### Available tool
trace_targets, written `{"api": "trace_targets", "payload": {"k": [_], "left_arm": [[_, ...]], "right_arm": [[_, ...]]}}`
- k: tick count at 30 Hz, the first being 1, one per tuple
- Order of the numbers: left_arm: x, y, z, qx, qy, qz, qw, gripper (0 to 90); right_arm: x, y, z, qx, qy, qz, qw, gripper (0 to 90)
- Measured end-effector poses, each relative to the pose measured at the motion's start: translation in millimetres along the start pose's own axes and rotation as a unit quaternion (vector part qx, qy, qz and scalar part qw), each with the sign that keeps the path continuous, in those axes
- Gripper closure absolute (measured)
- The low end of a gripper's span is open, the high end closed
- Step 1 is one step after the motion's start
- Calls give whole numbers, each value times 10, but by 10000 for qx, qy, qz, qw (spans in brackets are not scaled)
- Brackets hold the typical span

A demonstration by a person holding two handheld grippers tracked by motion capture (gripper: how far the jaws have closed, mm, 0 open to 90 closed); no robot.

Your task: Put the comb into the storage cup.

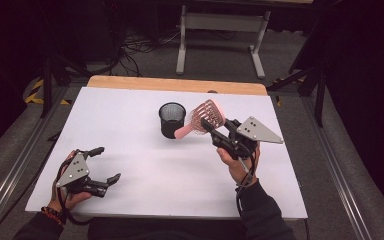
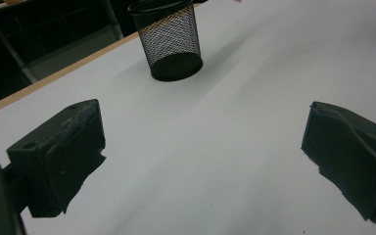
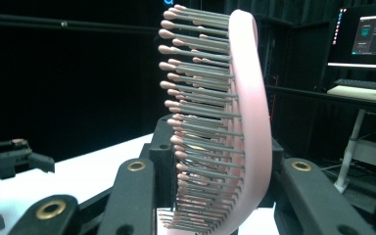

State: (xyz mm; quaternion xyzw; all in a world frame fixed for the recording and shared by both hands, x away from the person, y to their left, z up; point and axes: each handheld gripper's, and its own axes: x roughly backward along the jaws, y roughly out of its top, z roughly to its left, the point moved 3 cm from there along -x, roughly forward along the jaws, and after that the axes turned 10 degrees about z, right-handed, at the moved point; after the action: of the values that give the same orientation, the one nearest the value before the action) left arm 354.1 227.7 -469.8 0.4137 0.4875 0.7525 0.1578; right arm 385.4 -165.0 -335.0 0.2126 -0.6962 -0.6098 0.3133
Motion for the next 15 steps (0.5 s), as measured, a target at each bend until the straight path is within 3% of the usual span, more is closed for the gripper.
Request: {"api": "trace_targets", "payload": {"k": [8, 15], "left_arm": [[-19, -12, -6, -28, -63, 3, 10000, 31], [-6, -17, 0, 29, -101, -45, 9999, 31]], "right_arm": [[23, 139, -93, -8, -108, -143, 9998, 635], [-76, 259, -133, 22, -197, -166, 9997, 635]]}}
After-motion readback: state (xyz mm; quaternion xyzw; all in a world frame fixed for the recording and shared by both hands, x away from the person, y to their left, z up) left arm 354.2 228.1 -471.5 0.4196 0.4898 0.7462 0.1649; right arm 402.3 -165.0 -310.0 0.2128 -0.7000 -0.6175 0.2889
